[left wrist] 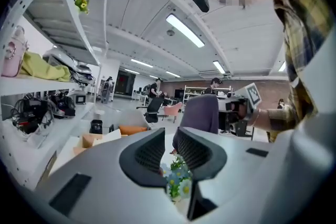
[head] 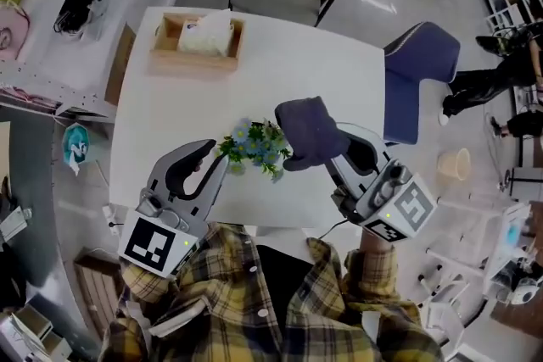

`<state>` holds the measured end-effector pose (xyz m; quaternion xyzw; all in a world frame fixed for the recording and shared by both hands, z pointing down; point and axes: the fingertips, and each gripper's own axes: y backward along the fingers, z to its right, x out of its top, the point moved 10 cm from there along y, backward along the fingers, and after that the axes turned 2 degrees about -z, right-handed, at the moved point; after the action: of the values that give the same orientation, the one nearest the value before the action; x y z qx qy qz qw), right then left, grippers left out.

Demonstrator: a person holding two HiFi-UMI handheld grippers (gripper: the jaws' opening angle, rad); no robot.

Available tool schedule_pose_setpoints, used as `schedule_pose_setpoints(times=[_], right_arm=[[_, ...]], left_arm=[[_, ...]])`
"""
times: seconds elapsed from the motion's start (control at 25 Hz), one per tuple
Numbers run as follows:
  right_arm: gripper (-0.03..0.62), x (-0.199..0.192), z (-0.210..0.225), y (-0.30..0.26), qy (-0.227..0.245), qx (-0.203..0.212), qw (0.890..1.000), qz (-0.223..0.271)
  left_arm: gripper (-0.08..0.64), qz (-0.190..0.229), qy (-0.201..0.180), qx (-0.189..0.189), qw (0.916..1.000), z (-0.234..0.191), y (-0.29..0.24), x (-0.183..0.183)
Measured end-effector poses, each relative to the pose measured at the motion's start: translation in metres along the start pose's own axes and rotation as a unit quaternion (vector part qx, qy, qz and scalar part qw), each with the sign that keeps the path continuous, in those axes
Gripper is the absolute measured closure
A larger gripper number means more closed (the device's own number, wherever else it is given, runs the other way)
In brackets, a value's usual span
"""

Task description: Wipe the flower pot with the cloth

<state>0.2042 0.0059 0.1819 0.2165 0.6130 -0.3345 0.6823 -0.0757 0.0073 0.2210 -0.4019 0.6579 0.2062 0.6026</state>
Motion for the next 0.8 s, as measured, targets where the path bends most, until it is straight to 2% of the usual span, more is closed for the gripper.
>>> schedule_pose_setpoints(times=[0.12,0.32,0.44,0.6,0.8], right_arm=[[0.571,0.003,-0.019,0.013,-0.002,-0.005,1.0,0.01],[0.571,0.0,-0.042,0.026,-0.024,-0.003,1.0,0.02],[0.571,-0.002,-0.048,0.027,-0.034,-0.001,0.999,0.022],[0.571,0.001,-0.048,0.026,-0.04,-0.003,0.999,0.024],[0.571,0.003,-0.044,0.025,-0.045,-0.003,0.999,0.016]], left_arm=[[0.545,0.021,-0.001,0.0,0.9998,0.009,0.001,0.017],[0.551,0.024,0.007,-0.025,0.9994,0.025,-0.002,0.027],[0.551,0.024,-0.003,-0.033,0.9992,0.033,-0.005,0.031],[0.551,0.019,-0.024,-0.038,0.9988,0.039,-0.008,0.033],[0.551,0.016,-0.021,-0.032,0.9991,0.039,-0.012,0.035]])
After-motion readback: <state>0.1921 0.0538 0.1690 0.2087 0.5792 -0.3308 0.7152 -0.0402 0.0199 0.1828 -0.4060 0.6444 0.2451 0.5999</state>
